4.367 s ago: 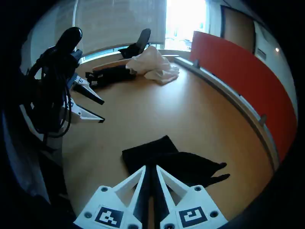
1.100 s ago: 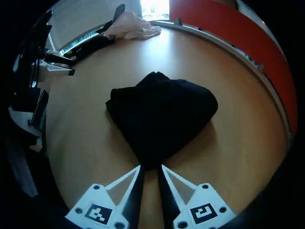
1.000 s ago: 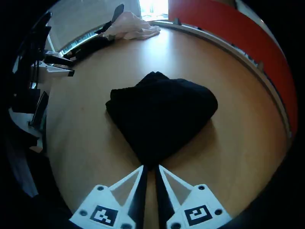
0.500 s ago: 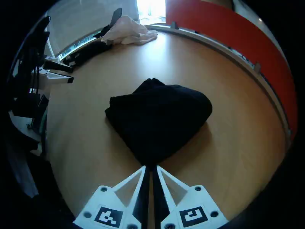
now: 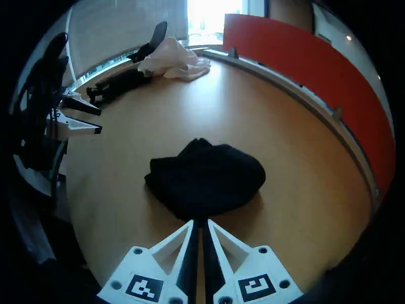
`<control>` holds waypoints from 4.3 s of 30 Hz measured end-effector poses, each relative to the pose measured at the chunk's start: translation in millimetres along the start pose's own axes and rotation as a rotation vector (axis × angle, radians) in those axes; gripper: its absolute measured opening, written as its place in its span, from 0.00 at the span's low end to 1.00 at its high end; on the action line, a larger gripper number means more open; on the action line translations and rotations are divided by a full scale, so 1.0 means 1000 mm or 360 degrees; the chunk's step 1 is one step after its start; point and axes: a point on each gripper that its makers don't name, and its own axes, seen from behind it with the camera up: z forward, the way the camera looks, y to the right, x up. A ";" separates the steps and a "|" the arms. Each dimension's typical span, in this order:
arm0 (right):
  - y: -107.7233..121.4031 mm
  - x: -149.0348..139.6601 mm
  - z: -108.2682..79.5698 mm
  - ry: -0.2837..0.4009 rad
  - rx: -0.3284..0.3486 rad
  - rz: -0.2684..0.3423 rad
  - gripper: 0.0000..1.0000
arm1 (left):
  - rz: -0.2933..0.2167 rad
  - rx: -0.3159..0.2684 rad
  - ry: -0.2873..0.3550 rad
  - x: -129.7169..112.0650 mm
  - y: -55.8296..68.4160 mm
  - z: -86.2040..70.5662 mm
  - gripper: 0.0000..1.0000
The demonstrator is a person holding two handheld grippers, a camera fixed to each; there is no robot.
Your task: Fold towel
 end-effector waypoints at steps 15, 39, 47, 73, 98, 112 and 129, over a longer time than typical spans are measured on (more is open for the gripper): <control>0.026 0.096 -0.043 0.0228 -0.0132 -0.0114 0.04 | 0.0025 -0.0013 0.0090 0.018 -0.001 -0.015 0.96; 0.070 0.103 -0.092 0.0288 -0.0266 -0.0063 0.04 | 0.0064 -0.0053 0.0115 0.024 0.009 -0.019 0.96; 0.089 0.096 -0.106 0.0297 -0.0291 -0.0023 0.04 | 0.0074 -0.0060 0.0109 0.025 0.014 -0.017 0.96; 0.169 0.045 -0.151 0.0251 -0.0420 0.0076 0.04 | 0.0124 -0.0057 0.0083 0.032 0.026 -0.006 0.96; 0.264 -0.027 -0.201 0.0103 -0.0591 0.0142 0.04 | 0.0150 -0.0026 0.0063 0.035 0.033 -0.004 0.96; 0.306 -0.053 -0.221 0.0032 -0.0655 0.0174 0.04 | 0.0170 -0.0020 0.0059 0.041 0.043 -0.003 0.96; 0.320 -0.081 -0.234 -0.0037 -0.0682 0.0205 0.04 | 0.0183 -0.0024 0.0055 0.045 0.049 -0.001 0.96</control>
